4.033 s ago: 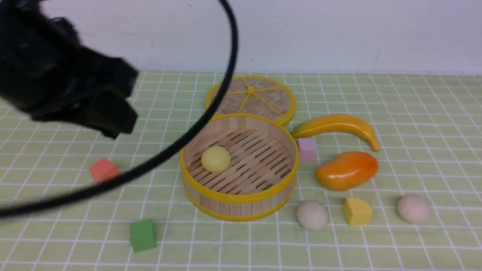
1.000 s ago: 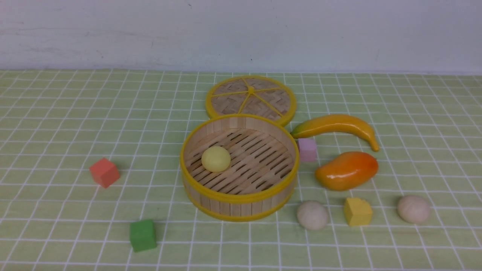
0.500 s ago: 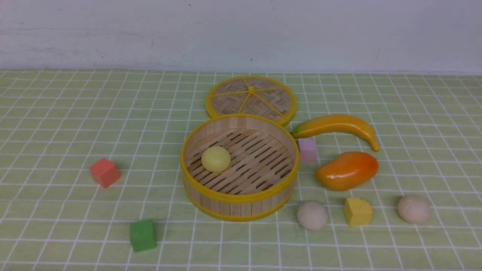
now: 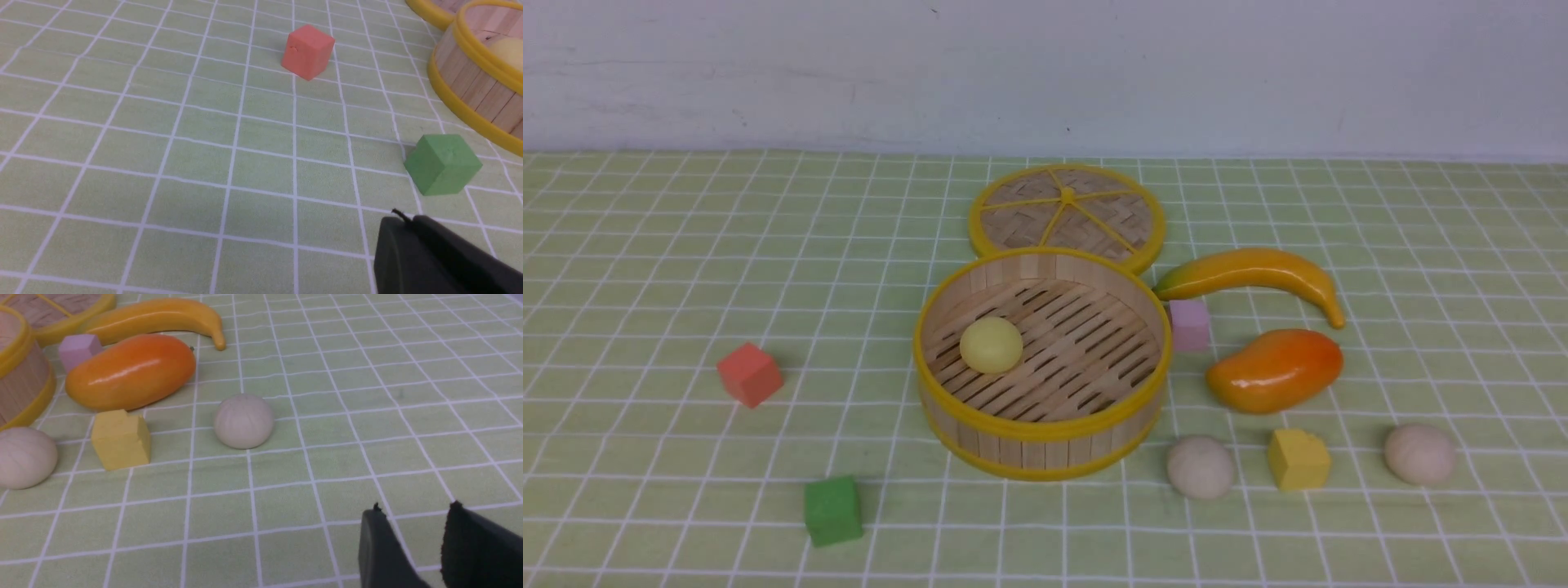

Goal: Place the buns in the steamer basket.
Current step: Use the right arm to grab a steamed stuffed bun

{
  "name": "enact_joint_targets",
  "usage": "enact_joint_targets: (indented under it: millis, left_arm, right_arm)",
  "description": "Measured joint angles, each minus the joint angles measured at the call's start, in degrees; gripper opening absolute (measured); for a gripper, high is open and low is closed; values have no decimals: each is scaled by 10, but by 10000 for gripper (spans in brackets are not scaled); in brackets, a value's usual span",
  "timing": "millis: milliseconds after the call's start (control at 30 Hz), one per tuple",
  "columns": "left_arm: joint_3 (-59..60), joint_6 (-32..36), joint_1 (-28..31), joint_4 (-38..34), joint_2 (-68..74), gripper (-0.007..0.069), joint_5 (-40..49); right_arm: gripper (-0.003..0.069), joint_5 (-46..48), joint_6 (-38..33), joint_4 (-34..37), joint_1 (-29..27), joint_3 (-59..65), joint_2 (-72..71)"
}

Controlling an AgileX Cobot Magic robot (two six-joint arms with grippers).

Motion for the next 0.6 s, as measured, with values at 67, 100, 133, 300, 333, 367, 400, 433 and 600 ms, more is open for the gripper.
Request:
enact_joint_targets:
  millis: [67, 100, 133, 300, 333, 367, 400, 433, 600]
  left_arm:
    - [0, 0, 0, 0, 0, 17, 0]
    - [0, 0, 0, 0, 0, 17, 0]
    - [0, 0, 0, 0, 0, 17, 0]
    - [0, 0, 0, 0, 0, 22, 0]
    - [0, 0, 0, 0, 0, 22, 0]
    - [0, 0, 0, 0, 0, 24, 0]
    - [0, 0, 0, 0, 0, 26, 0]
    - [0, 0, 0, 0, 0, 26, 0]
    - [0, 0, 0, 0, 0, 29, 0]
  right_arm:
    - [239, 0, 0, 0, 0, 0, 0]
    - [239, 0, 0, 0, 0, 0, 0]
    - [239, 0, 0, 0, 0, 0, 0]
    - [239, -16, 0, 0, 0, 2, 0]
    - [239, -16, 0, 0, 0, 3, 0]
    - [239, -41, 0, 0, 0, 6, 0]
    - [239, -58, 0, 0, 0, 6, 0]
    - [239, -62, 0, 0, 0, 6, 0]
    - [239, -147, 0, -30, 0, 6, 0]
